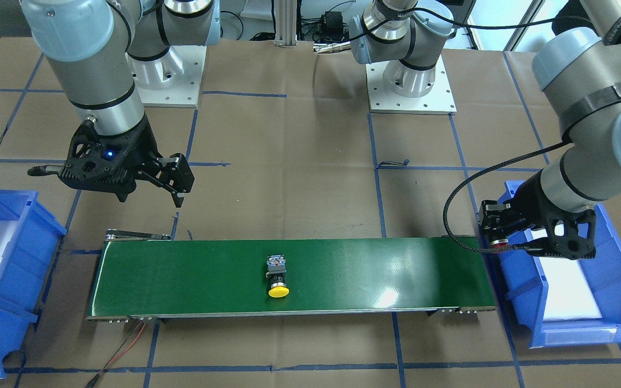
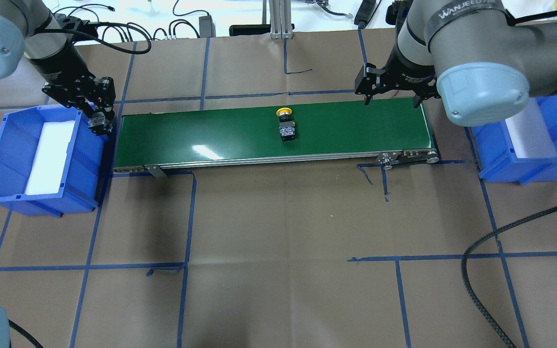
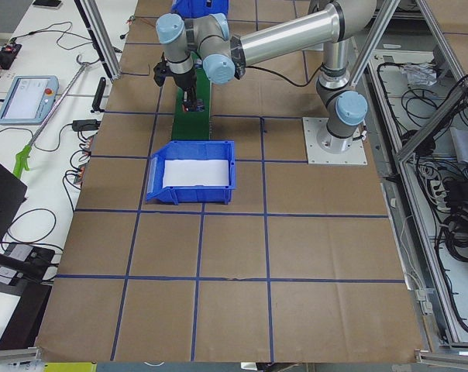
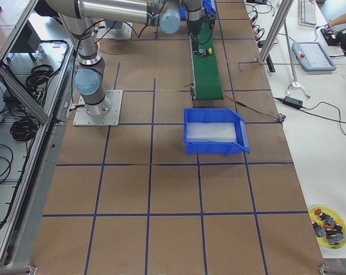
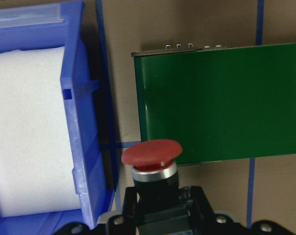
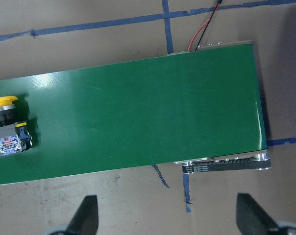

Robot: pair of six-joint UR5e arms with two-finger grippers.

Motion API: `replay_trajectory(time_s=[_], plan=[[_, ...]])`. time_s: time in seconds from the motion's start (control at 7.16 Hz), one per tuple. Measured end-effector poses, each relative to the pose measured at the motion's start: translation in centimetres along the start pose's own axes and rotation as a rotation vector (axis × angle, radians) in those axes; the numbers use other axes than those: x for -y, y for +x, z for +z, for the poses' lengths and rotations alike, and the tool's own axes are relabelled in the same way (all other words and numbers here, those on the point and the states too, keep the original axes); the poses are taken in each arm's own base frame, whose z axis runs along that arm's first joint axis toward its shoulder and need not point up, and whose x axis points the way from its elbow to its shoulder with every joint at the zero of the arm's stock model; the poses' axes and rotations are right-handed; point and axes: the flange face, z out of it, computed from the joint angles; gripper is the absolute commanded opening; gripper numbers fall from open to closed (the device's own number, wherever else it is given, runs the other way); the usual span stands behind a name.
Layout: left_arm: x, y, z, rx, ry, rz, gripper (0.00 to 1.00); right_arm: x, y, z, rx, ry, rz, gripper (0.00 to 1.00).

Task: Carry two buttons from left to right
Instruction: 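Release the red button on the belt while the right gripper approaches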

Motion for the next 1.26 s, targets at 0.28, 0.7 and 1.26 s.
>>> replay_trajectory(time_s=[0.28,0.7,1.26], plan=[[1.1,2.3,3.2,0.008,0.01,0.039,0.0,0.7,0.0,2.0,-0.004,-0.025,0.006,1.0],[0.7,3.4,8.8,0.034,0.095,0.083,0.0,2.2,-0.3,4.2,0.009,0.003,0.004,1.0],[1.0,3.1,11.0,0.039,0.104,0.085,0.97,2.9,-1.3,7.1,0.082,-0.028,-0.004,1.0]])
